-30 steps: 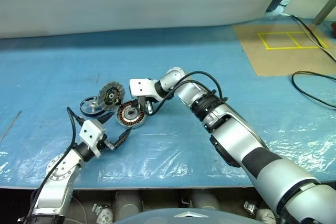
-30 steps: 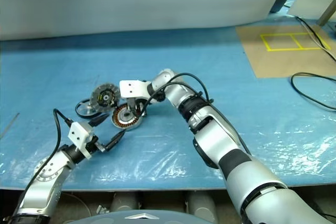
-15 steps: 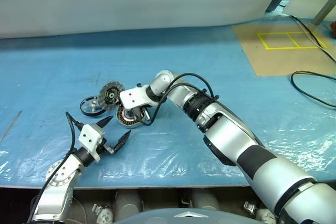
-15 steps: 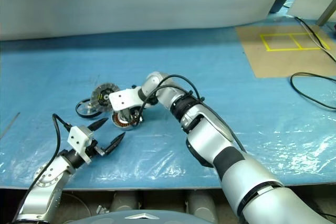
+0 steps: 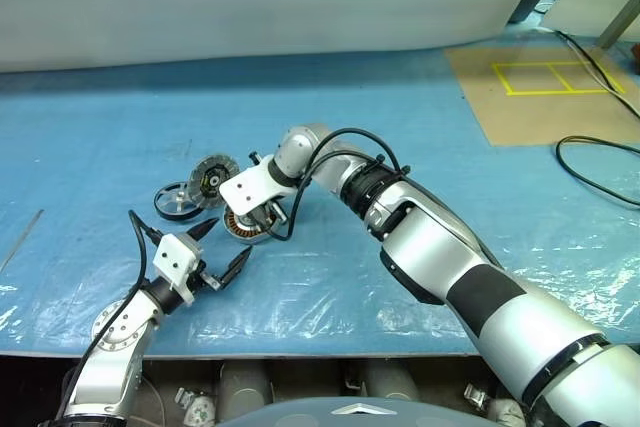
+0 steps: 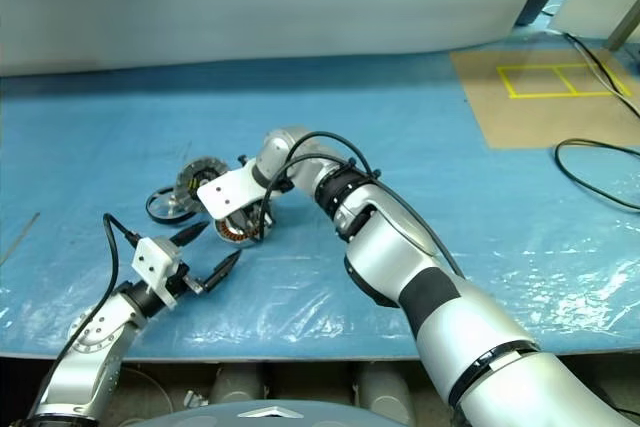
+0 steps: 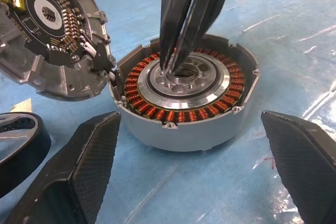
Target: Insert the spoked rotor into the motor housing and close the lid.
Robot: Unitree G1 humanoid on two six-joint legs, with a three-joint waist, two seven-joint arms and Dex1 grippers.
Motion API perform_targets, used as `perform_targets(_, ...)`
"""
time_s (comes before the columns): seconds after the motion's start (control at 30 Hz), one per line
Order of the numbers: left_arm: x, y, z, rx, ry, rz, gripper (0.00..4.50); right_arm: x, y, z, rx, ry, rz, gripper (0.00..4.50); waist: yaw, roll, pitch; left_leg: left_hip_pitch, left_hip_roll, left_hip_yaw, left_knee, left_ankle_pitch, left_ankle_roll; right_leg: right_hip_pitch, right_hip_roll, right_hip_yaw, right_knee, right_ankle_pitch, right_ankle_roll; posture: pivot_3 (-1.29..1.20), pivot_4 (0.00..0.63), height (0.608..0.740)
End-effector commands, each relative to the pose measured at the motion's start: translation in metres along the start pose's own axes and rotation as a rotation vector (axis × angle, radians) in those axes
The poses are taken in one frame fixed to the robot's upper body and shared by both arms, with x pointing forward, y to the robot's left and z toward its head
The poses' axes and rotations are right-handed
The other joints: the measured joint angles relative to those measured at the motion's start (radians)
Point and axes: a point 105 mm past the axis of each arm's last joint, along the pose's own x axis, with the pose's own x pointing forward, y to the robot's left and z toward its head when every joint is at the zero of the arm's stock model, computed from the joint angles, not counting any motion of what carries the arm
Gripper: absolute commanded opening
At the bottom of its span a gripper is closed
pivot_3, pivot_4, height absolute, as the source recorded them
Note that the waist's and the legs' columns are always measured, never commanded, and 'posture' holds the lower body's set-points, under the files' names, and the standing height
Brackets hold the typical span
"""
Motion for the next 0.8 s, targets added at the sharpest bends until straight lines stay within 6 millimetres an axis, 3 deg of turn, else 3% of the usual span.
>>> perform_targets(0.03, 0.0, 0.0, 0.009, 0.025, -0.03, -0.004, 4.5, -0.011, -0.013, 0.011, -0.029, -0.026, -0.035, 0.05, 0.0, 0.0, 0.0, 0.0, 0.0, 0.0, 0.0, 0.0, 0.0, 0.0, 0.0, 0.0, 0.0, 0.0, 0.0, 0.0, 0.15, 0.74)
perform_targets(0.8, 0.001, -0.001, 0.009, 0.03, -0.024, -0.013, 4.5, 0.007, 0.012, -0.009, 0.009, 0.013, 0.026, 0.05, 0.0, 0.0, 0.0, 0.0, 0.0, 0.0, 0.0, 0.0, 0.001, 0.0, 0.0, 0.0, 0.0, 0.0, 0.0, 0.0, 0.15, 0.74)
